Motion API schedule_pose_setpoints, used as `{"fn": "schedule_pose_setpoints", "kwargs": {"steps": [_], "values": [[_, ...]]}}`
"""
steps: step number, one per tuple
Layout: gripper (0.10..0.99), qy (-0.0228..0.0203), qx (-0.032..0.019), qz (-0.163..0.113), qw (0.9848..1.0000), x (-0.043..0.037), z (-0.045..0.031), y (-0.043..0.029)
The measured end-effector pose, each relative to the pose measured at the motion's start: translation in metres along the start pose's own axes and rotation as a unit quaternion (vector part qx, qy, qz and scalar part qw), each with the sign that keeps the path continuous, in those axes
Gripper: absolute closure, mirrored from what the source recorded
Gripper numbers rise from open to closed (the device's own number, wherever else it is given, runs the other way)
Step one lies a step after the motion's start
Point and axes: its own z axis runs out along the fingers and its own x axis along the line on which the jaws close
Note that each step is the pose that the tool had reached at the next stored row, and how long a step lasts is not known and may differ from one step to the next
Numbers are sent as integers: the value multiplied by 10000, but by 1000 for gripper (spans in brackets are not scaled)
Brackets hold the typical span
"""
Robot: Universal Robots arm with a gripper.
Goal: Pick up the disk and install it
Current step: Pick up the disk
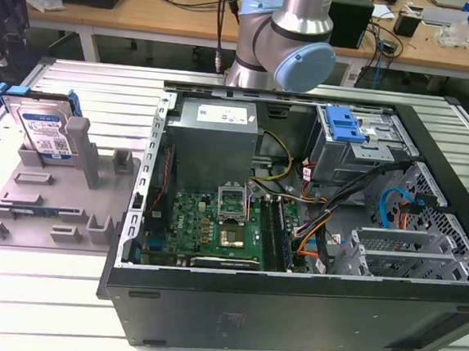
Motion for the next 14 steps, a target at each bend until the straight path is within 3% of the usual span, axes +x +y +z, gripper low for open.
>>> {"fn": "schedule_pose_setpoints", "kwargs": {"steps": [14], "values": [[588, 0, -1, 4, 10000, 20, 151, -1]]}}
